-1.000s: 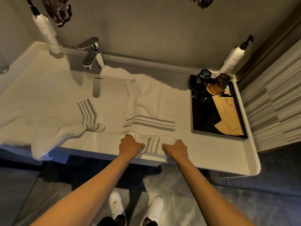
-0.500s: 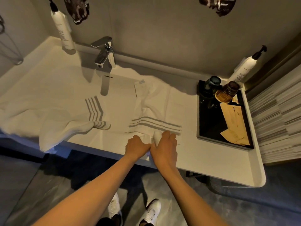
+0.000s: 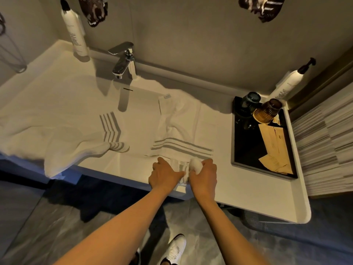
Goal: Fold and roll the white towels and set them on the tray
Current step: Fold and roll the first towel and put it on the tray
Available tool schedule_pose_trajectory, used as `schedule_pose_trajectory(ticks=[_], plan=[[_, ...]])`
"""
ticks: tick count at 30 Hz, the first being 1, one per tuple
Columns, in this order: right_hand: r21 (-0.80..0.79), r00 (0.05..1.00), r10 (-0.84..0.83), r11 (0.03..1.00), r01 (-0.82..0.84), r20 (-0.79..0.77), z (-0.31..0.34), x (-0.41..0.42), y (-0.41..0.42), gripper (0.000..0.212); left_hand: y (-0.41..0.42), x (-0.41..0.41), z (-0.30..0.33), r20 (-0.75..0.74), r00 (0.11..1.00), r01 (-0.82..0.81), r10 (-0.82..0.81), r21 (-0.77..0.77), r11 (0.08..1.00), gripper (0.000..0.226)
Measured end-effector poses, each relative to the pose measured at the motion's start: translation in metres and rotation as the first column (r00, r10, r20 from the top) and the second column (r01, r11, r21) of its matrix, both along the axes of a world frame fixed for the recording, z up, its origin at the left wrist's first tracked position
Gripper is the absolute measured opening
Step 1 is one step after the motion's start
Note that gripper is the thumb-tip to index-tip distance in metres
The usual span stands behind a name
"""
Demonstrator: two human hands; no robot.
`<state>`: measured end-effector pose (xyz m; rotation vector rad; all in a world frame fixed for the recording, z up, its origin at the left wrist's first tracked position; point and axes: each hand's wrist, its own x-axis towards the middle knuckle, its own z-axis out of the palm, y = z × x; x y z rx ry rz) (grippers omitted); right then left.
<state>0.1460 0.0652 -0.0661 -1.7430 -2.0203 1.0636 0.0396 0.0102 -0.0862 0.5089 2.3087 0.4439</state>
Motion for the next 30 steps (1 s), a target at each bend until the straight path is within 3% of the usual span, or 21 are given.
schedule_pose_trajectory(ticks=[5, 7, 10, 12, 13, 15, 16, 17, 19, 21, 22, 25, 27, 30], plan=[[0.034, 0.986, 0.124, 0.992, -0.121, -0.109, 0.003, -0.020, -0.020, 0.016, -0.002, -0.005, 0.001, 0.111, 0.992, -0.060, 0.053, 0.064, 0.996, 0.049], [0.051, 0.980, 0.151, 0.988, -0.146, -0.129, 0.001, -0.020, -0.024, 0.022, -0.003, -0.011, 0.001, 0.135, 0.991, -0.018, 0.014, 0.033, 0.999, 0.046], [0.075, 0.966, 0.231, 0.972, -0.223, -0.114, 0.000, -0.023, -0.027, 0.030, -0.004, -0.024, -0.003, 0.311, 0.950, 0.012, -0.025, 0.046, 0.999, 0.041], [0.116, 0.952, 0.288, 0.954, -0.276, -0.105, 0.001, -0.023, -0.026, 0.029, -0.005, -0.035, -0.003, 0.513, 0.856, -0.117, 0.053, 0.092, 0.989, 0.021], [0.153, 0.939, 0.332, 0.936, -0.316, -0.092, -0.001, -0.023, -0.027, 0.027, -0.008, -0.041, 0.002, 0.632, 0.765, -0.231, 0.123, 0.091, 0.969, 0.017], [0.217, 0.900, 0.435, 0.883, -0.417, -0.038, -0.005, -0.020, -0.031, 0.022, -0.012, -0.051, 0.007, 0.767, 0.615, -0.390, 0.181, 0.097, 0.916, 0.018], [0.231, 0.879, 0.477, 0.855, -0.464, 0.001, -0.007, -0.017, -0.035, 0.017, -0.014, -0.056, 0.005, 0.793, 0.589, -0.402, 0.158, 0.118, 0.908, 0.022], [0.236, 0.854, 0.518, 0.826, -0.512, 0.041, -0.009, -0.014, -0.041, 0.016, -0.015, -0.056, 0.003, 0.790, 0.599, -0.374, 0.131, 0.131, 0.918, 0.034], [0.198, 0.801, 0.578, 0.776, -0.599, 0.157, -0.013, -0.012, -0.049, 0.042, -0.016, -0.051, 0.000, 0.736, 0.663, -0.338, 0.139, 0.129, 0.933, 0.054], [0.135, 0.765, 0.616, 0.755, -0.641, 0.188, -0.014, -0.011, -0.054, 0.063, -0.015, -0.046, -0.006, 0.693, 0.698, -0.381, 0.183, 0.142, 0.914, 0.055], [0.101, 0.780, 0.611, 0.774, -0.625, 0.136, -0.009, -0.010, -0.051, 0.059, -0.014, -0.045, -0.010, 0.680, 0.708, -0.389, 0.192, 0.149, 0.909, 0.054], [0.041, 0.938, 0.339, 0.941, -0.337, -0.071, 0.009, -0.006, -0.020, 0.030, -0.015, -0.046, -0.015, 0.585, 0.796, -0.314, 0.154, 0.183, 0.932, 0.055], [0.004, 0.984, 0.160, 0.987, -0.160, -0.084, 0.015, -0.004, 0.002, 0.019, -0.015, -0.043, -0.012, 0.523, 0.840, -0.283, 0.143, 0.199, 0.938, 0.045], [-0.376, 0.988, 0.152, 0.915, -0.147, -0.018, 0.005, -0.015, 0.011, 0.066, -0.014, -0.040, -0.013, 0.471, 0.877, -0.212, 0.096, 0.201, 0.956, 0.047]])
